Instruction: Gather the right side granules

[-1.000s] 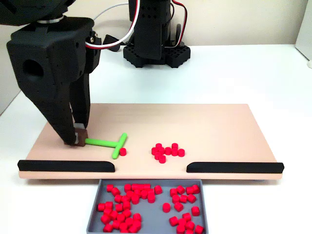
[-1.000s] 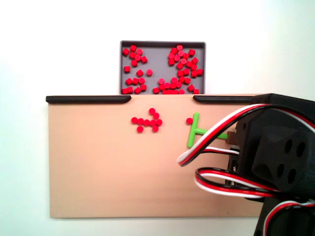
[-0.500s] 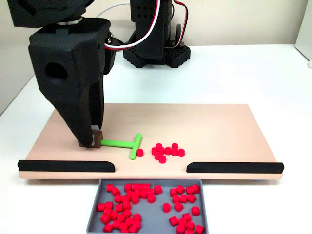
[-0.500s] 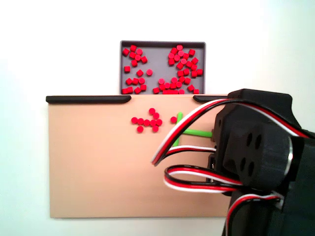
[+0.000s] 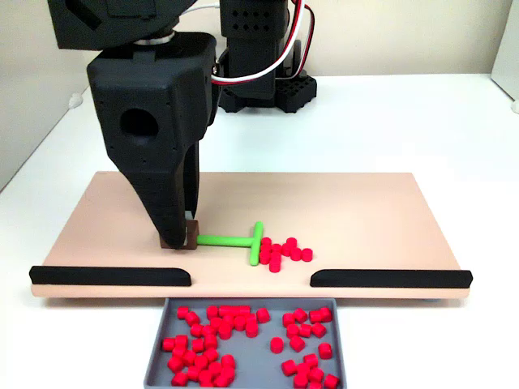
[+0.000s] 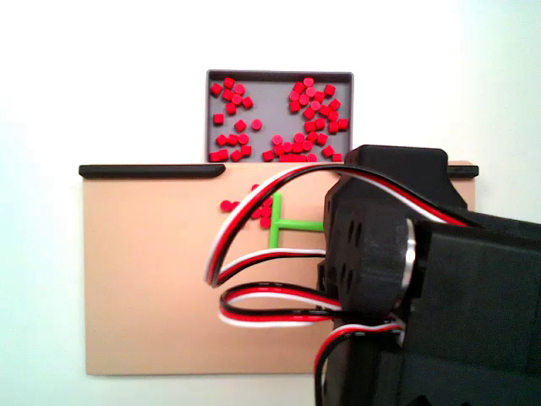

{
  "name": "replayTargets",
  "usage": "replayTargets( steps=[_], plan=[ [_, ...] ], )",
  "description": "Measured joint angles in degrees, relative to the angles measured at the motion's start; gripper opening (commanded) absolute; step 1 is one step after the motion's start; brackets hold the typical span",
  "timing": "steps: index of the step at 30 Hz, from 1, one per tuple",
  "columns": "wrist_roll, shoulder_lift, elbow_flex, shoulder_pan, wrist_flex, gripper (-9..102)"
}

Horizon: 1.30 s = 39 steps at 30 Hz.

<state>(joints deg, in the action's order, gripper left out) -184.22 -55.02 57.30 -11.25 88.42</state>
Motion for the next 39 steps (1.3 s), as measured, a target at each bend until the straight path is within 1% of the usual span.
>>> replayTargets(
  steps=[9, 14, 19, 20, 23, 33, 39],
  plan=[
    [0.0, -0.1, 0.0, 0.0, 0.0, 0],
    [0.0, -2.9, 0.0, -2.9, 0.1, 0],
    [0.2, -9.1, 0.0, -5.9, 4.0, 0],
    [2.0, -10.7, 0.0, -6.1, 5.1, 0],
    [12.5, -16.5, 3.1, -6.1, 6.6, 0],
    [58.8, -35.3, 20.2, -1.8, 7.0, 0],
    [80.9, -43.9, 27.4, 2.1, 7.1, 0]
  ],
)
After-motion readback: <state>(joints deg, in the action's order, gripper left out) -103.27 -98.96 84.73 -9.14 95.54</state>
